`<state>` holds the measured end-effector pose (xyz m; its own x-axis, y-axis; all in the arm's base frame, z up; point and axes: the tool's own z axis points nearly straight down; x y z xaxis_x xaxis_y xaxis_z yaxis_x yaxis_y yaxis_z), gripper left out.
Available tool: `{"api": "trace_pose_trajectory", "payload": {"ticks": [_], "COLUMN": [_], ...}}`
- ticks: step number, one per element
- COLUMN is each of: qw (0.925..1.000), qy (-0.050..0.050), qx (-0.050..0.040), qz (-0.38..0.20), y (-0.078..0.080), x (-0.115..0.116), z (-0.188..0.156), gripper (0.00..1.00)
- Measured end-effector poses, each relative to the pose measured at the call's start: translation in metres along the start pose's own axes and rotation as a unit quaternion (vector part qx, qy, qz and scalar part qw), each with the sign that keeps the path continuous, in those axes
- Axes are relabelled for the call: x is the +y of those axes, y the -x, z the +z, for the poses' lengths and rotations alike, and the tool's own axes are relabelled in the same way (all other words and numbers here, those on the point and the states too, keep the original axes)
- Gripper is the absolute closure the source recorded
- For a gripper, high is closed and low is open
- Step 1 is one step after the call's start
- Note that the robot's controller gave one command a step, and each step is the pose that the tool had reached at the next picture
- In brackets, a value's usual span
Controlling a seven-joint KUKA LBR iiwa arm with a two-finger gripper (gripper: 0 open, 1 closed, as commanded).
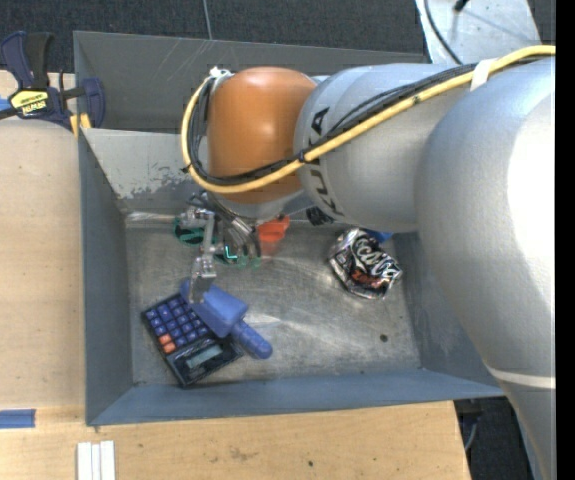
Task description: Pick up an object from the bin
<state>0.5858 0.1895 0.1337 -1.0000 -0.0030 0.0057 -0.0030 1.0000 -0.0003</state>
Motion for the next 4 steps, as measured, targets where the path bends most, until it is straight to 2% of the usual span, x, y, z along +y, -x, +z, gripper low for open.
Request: {"api": "trace_pose_trajectory", "payload": {"ticks": [1, 2, 3, 4], "qw": [1.0, 0.9997, 0.9984, 0.9984], "qy": [0.001, 0.003, 0.003, 0.003], "qx": [-0.0039, -0.0075, -0.0154, -0.0154], "qz": [0.001, 0.025, 0.054, 0.054], "y": [0.002, 0.001, 0.009, 0.009], "x": [0.0, -0.015, -0.074, -0.074], "z": [-0.005, 0.01, 0.056, 0.056], "gripper": [0.0, 0.0, 1.0, 1.0]}}
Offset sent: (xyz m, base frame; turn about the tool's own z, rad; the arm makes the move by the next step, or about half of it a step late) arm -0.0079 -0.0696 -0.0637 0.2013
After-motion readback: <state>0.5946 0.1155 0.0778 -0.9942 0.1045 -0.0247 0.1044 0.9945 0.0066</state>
